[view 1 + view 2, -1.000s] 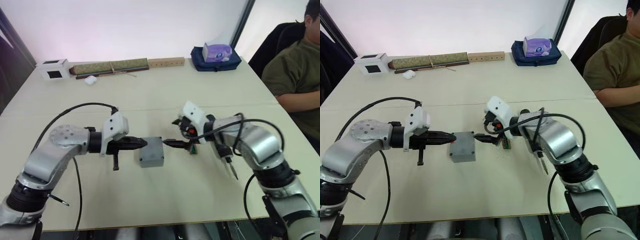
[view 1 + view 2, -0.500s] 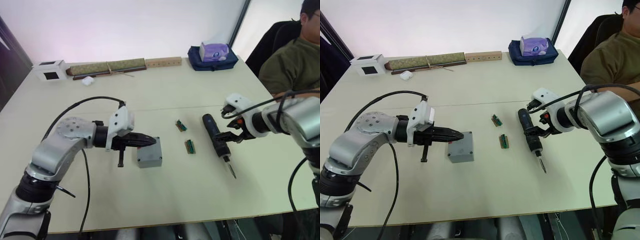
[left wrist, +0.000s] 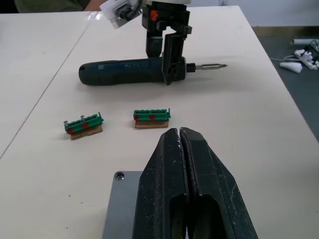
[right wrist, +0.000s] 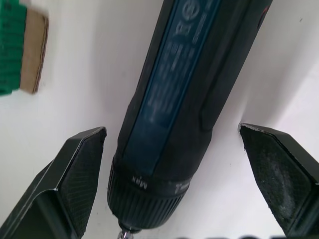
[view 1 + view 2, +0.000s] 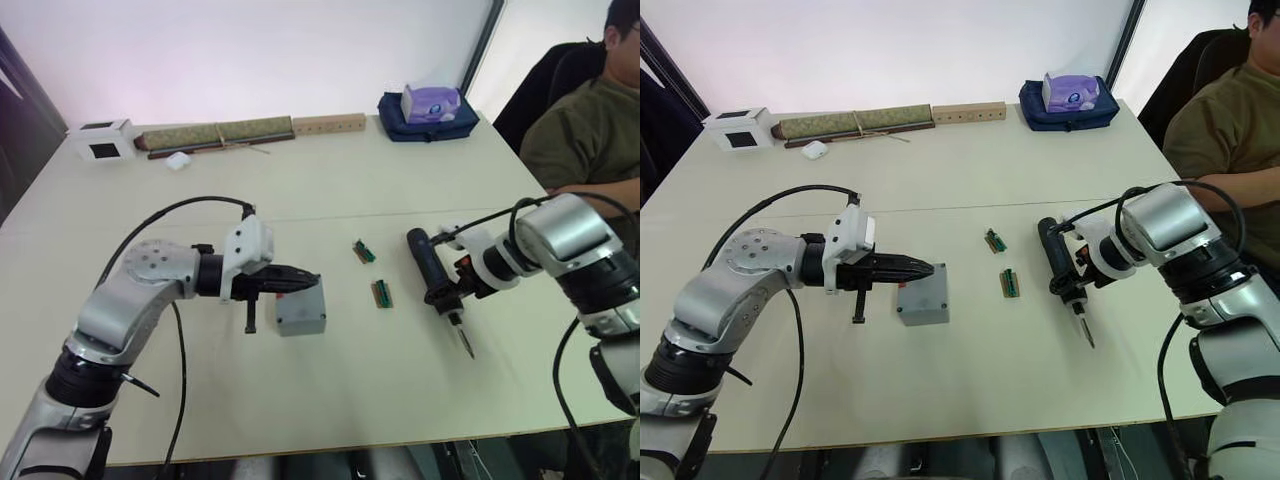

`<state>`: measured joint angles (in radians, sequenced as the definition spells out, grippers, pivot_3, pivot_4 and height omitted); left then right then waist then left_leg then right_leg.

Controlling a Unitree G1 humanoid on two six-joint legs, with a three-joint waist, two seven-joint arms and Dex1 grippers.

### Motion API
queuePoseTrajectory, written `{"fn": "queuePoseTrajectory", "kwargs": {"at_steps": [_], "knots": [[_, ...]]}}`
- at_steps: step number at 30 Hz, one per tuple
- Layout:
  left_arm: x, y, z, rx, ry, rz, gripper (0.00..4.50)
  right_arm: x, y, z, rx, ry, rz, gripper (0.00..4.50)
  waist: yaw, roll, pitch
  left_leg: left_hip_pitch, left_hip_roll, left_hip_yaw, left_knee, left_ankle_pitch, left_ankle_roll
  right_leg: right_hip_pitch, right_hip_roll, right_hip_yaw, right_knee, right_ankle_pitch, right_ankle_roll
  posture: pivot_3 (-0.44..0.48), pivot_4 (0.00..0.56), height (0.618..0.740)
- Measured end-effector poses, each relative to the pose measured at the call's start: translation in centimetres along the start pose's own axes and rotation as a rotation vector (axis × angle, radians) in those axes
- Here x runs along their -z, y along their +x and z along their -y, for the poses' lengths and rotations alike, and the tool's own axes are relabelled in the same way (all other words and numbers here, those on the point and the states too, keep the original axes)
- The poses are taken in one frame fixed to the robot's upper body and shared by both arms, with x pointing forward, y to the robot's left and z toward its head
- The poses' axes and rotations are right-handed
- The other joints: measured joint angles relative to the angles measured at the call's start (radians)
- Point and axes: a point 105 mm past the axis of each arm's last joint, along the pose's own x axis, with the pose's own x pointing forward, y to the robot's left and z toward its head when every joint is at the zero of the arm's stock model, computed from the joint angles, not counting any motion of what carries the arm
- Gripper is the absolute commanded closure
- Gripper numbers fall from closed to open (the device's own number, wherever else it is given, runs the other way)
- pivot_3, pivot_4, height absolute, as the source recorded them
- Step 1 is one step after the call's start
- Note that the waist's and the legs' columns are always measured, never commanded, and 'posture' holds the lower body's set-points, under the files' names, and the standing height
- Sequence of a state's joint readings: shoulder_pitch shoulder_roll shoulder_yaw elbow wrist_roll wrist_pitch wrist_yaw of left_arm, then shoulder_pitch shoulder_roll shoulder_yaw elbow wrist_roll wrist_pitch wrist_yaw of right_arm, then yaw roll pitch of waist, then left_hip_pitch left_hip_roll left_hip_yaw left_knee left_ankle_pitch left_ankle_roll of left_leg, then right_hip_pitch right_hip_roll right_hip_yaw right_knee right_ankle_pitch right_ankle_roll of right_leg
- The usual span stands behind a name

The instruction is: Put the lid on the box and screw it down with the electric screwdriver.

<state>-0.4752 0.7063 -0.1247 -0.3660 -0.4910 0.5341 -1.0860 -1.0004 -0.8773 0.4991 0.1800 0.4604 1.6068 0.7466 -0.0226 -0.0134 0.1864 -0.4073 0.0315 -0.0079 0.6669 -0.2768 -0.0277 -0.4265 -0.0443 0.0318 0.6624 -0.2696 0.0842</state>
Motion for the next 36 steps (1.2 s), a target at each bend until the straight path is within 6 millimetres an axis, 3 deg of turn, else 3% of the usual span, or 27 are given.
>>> {"fn": "queuePoseTrajectory", "kwargs": {"at_steps": [6, 15, 19, 23, 24, 27, 30, 32, 36], "knots": [[0.1, 0.0, -0.1, -0.027, -0.004, 0.0, 4.5, -0.4, 0.5, 0.4, 0.047, -0.003, -0.012, 2.57, -0.001, -0.001, -0.001, 0.0, 0.0, 0.0, 0.0, 0.0, 0.0, 0.0, 0.0, 0.0, 0.0, 0.0, 0.0, 0.0, 0.15, 0.74], [1.4, -0.7, -0.2, -0.06, -0.013, -0.059, 4.5, -1.2, 0.5, 0.2, 0.061, -0.034, 0.012, 2.62, -0.021, -0.002, -0.001, 0.001, 0.0, 0.0, 0.0, 0.0, 0.0, 0.0, 0.001, 0.0, 0.001, 0.0, 0.0, 0.0, 0.15, 0.74], [2.2, -1.0, -0.5, -0.07, -0.03, -0.078, 4.5, -3.0, -0.6, -0.7, 0.057, -0.142, 0.142, 2.62, -0.02, 0.002, 0.001, -0.001, 0.0, 0.0, -0.001, 0.0, 0.0, -0.002, 0.001, 0.0, 0.001, 0.0, 0.0, 0.0, 0.15, 0.74], [2.6, -1.1, -0.7, -0.073, -0.043, -0.092, 4.5, -5.8, -3.2, -3.2, -0.011, -0.251, 0.373, 2.62, -0.018, 0.001, 0.001, -0.002, 0.0, 0.0, -0.001, 0.0, 0.0, -0.002, 0.0, 0.0, 0.0, 0.0, 0.0, 0.0, 0.15, 0.74], [2.8, -1.1, -0.7, -0.076, -0.045, -0.098, 4.5, -7.0, -4.0, -4.2, -0.056, -0.283, 0.506, 2.62, -0.02, 0.0, 0.001, -0.002, 0.0, 0.0, -0.001, 0.0, 0.0, -0.002, 0.001, 0.0, 0.0, 0.0, 0.0, 0.0, 0.15, 0.74], [3.2, -0.9, -0.5, -0.054, -0.056, -0.111, 4.5, -9.6, -7.1, -10.3, -0.267, -0.431, 0.873, 2.62, -0.022, 0.002, 0.002, -0.001, 0.0, 0.0, -0.002, 0.0, 0.0, -0.003, 0.001, 0.001, 0.001, 0.0, 0.0, 0.0, 0.15, 0.74], [3.9, -1.2, -0.6, -0.054, -0.085, -0.124, 4.5, -10.4, -9.9, -14.0, -0.391, -0.465, 1.169, 2.62, -0.016, 0.001, 0.001, -0.001, 0.001, -0.001, -0.002, 0.0, 0.0, -0.002, 0.001, 0.0, 0.001, 0.0, 0.0, 0.0, 0.15, 0.74], [4.6, -1.3, -0.8, -0.063, -0.107, -0.132, 4.5, -10.4, -11.0, -15.0, -0.418, -0.452, 1.318, 2.62, -0.005, 0.0, 0.001, -0.002, 0.0, -0.001, 0.0, 0.0, 0.0, -0.001, -0.001, -0.001, 0.001, 0.0, 0.0, 0.0, 0.15, 0.74], [5.7, -1.4, -1.1, -0.072, -0.136, -0.153, 4.5, -10.0, -10.4, -15.4, -0.446, -0.393, 1.425, 2.62, 0.009, 0.0, 0.001, -0.001, -0.001, 0.0, 0.001, 0.0, 0.0, 0.001, -0.002, 0.0, 0.0, 0.001, 0.001, 0.0, 0.15, 0.74]]}}
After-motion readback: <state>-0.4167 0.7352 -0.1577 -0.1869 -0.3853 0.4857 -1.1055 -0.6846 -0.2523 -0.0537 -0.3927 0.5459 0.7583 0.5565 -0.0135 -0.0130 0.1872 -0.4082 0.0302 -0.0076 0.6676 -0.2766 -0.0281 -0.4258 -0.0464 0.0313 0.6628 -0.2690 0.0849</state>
